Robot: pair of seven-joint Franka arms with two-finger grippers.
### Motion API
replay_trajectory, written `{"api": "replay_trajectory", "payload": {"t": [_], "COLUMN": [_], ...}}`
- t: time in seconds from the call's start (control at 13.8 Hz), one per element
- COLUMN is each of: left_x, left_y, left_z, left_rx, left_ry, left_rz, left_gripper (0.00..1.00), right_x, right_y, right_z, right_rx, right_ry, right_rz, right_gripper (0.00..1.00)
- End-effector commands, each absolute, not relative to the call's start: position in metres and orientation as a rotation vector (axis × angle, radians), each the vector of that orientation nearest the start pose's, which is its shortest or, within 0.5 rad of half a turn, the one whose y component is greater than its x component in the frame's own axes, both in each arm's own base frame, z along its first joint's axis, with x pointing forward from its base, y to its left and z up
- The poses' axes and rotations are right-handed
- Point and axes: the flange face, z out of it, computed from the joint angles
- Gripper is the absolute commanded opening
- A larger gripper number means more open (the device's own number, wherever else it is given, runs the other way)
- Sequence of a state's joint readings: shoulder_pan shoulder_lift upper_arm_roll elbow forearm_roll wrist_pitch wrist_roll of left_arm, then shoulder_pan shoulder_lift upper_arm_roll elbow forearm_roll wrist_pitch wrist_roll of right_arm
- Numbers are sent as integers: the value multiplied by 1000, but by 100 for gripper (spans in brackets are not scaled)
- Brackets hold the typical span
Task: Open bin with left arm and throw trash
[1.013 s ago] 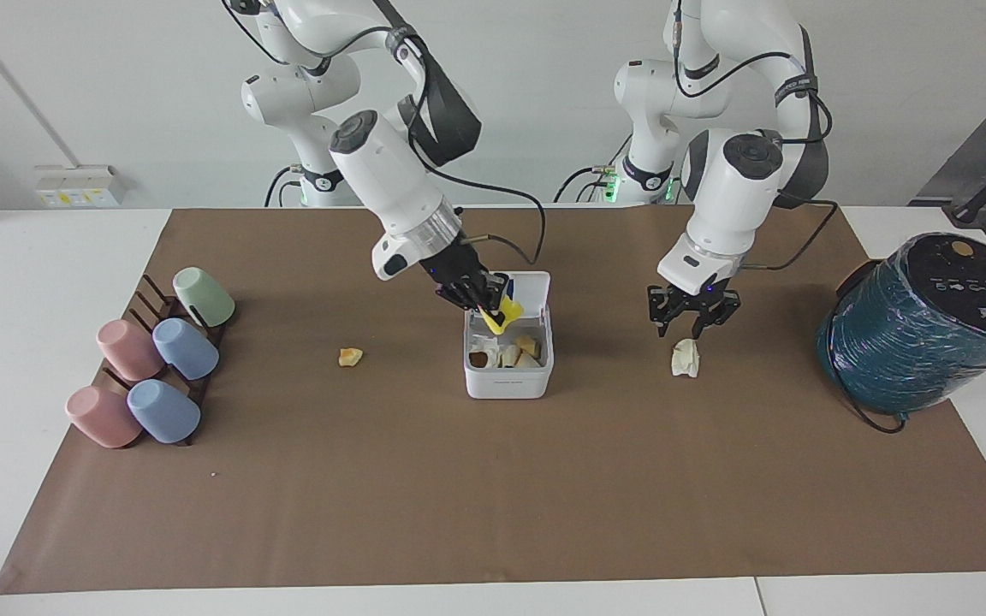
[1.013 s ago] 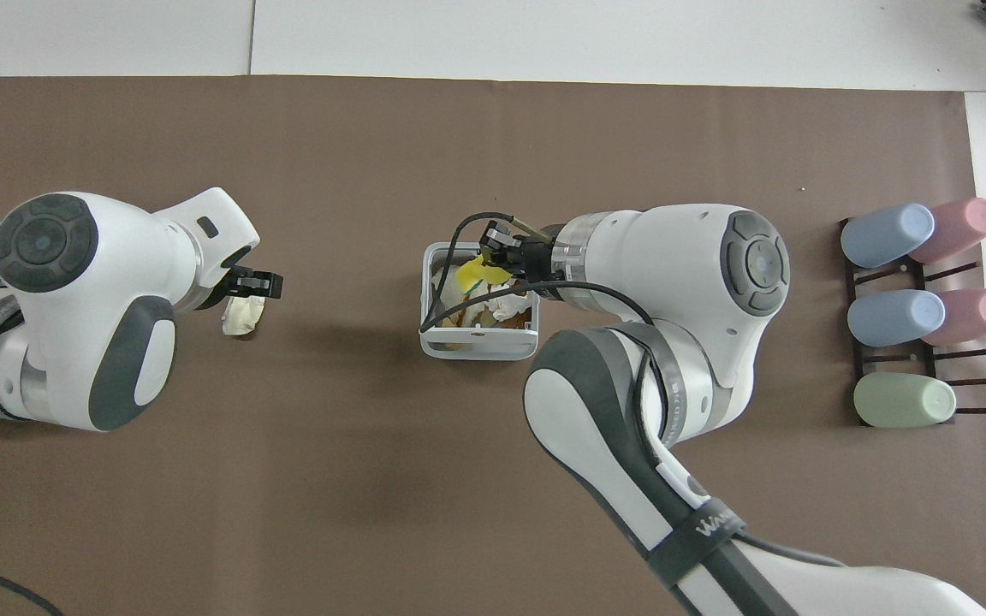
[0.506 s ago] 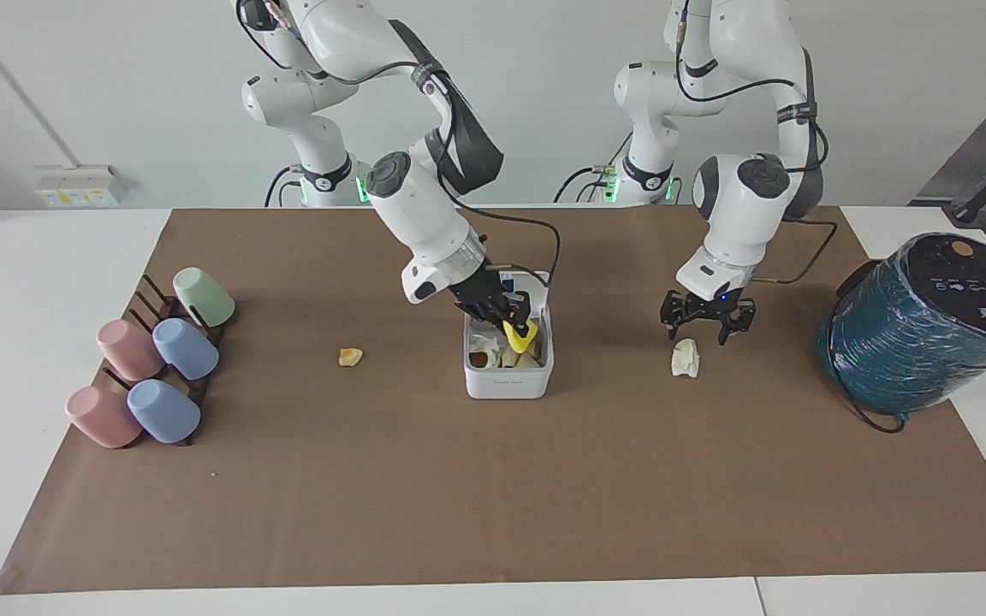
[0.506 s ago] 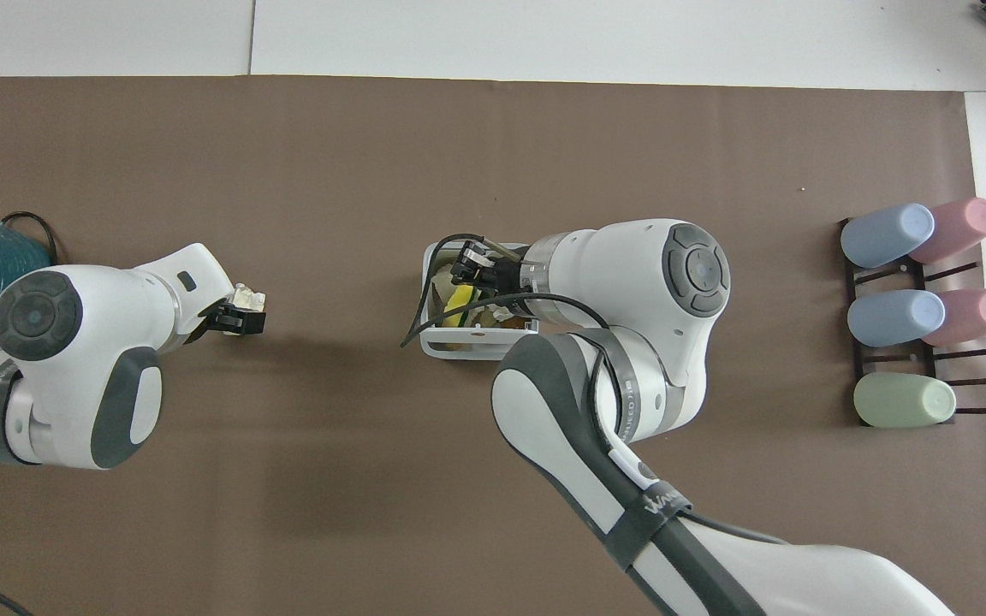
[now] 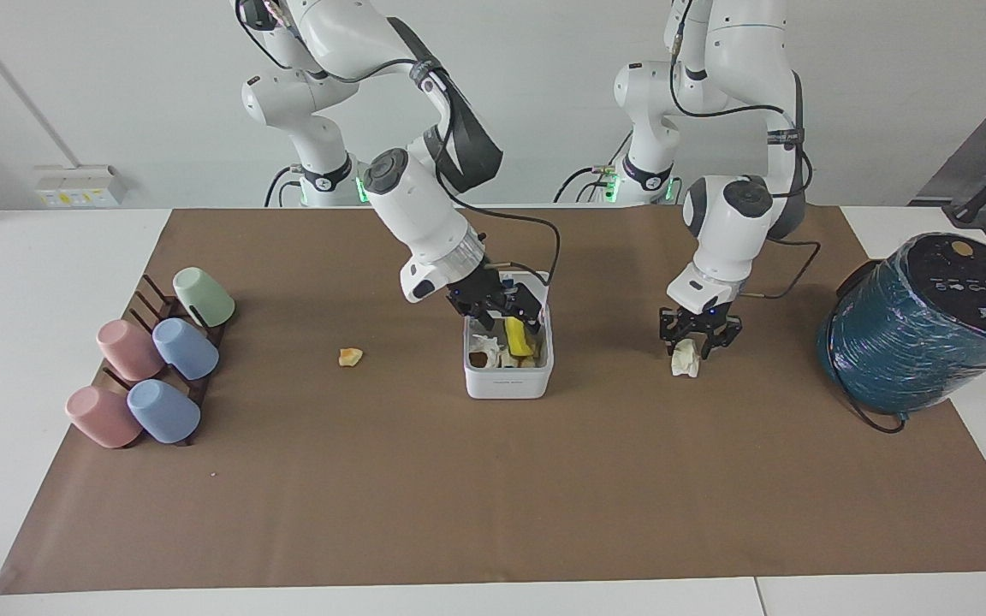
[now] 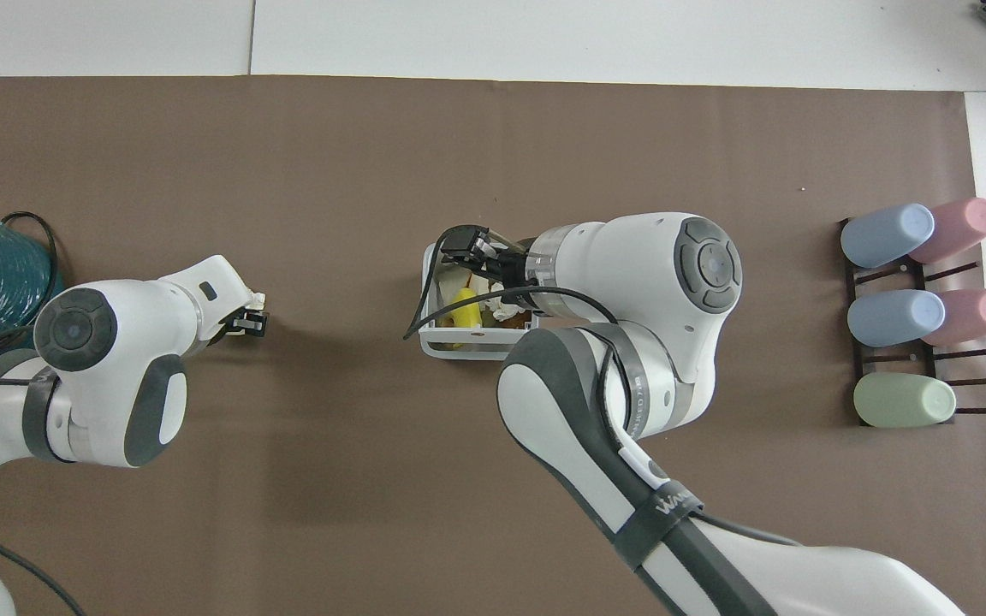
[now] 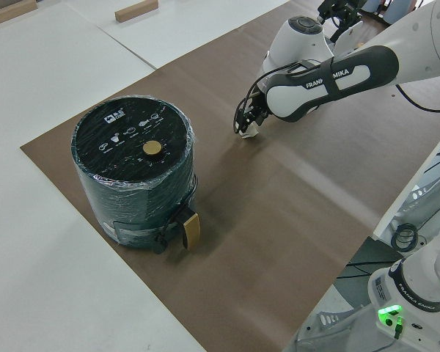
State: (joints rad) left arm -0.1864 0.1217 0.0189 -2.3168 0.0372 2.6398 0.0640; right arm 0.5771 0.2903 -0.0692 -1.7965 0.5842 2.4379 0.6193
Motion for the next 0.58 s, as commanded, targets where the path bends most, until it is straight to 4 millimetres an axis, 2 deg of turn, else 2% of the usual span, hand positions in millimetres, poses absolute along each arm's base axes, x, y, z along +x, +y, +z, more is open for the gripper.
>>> {"api": "replay_trajectory", "payload": {"t": [0.0,0.07,0.22,0.29,0.36,0.51], "left_x": [532,533,545,551,556,570], "left_y": [-90,-91,-98,-104,-115,-140], "left_z": [312,314,334,349,364,402], "left_rx": [-3075,-3077,-3092,-3095,-3094,-3111], "left_ry": [412,404,313,308,325,230], "left_rz": [-349,-349,-389,-359,-314,-274], "left_gripper": [0,0,0,0,0,0], "right_x": [600,611,621,621,619,604], "right_y": [278,253,206,181,165,130], "right_z": [467,481,488,485,480,458], "right_rx": [-2555,-2608,-2751,-2818,-2864,-2915], "right_ry": [611,585,477,392,293,203], "right_rz": [-237,-321,-393,-363,-320,-238], "right_gripper": [100,100,100,100,100,100]}}
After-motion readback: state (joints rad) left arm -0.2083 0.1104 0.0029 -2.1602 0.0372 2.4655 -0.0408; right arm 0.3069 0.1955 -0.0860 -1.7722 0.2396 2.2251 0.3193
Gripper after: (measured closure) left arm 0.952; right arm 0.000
